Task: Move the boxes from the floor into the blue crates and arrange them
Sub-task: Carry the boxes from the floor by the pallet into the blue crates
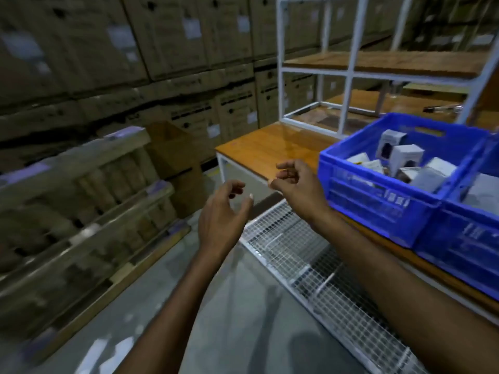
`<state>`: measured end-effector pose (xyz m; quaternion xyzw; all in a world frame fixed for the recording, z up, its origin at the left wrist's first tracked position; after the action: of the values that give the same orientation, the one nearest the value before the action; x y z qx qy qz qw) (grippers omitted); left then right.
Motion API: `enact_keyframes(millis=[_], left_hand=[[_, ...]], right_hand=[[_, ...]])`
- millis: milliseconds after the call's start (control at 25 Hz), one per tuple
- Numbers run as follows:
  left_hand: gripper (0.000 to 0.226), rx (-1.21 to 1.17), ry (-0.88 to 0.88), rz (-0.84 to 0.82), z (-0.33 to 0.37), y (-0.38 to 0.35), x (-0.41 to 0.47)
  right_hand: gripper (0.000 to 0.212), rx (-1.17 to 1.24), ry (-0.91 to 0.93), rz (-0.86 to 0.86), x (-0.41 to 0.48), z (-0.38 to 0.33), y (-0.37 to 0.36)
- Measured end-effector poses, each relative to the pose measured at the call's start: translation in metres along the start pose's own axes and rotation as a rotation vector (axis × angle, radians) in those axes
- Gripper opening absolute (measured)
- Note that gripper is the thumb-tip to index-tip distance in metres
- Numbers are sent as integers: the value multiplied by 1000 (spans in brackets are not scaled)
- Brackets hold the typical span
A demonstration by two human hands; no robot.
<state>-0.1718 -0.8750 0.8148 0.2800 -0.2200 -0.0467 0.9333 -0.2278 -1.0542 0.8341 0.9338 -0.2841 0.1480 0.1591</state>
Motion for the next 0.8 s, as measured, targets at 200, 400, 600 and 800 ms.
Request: enact_keyframes(millis=[200,400,600,800], left_hand=[[32,165,114,88,-112,121,-15],[29,176,289,203,-204,226,-34],[33,163,472,341,-288,300,-52],[29,215,639,453,-371,349,-59]], right_hand=[[38,-163,185,-247,-34,-26,-143],[39,-149,252,-507,-61,-48,-276],[38,-70,315,-731,-71,-52,-399],[45,-41,350,-884,-74,-36,-520]])
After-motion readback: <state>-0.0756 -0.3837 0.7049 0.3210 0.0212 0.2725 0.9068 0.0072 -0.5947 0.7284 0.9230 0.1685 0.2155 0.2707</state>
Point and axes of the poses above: each hand's wrist, its own x-axis towards the middle knuckle, its own y-axis out of the back of the hand, z = x × y, the point moved 3 cm from there along x, towards the middle knuckle, and after that the axes turned 9 degrees about y, right-handed, at the moved point
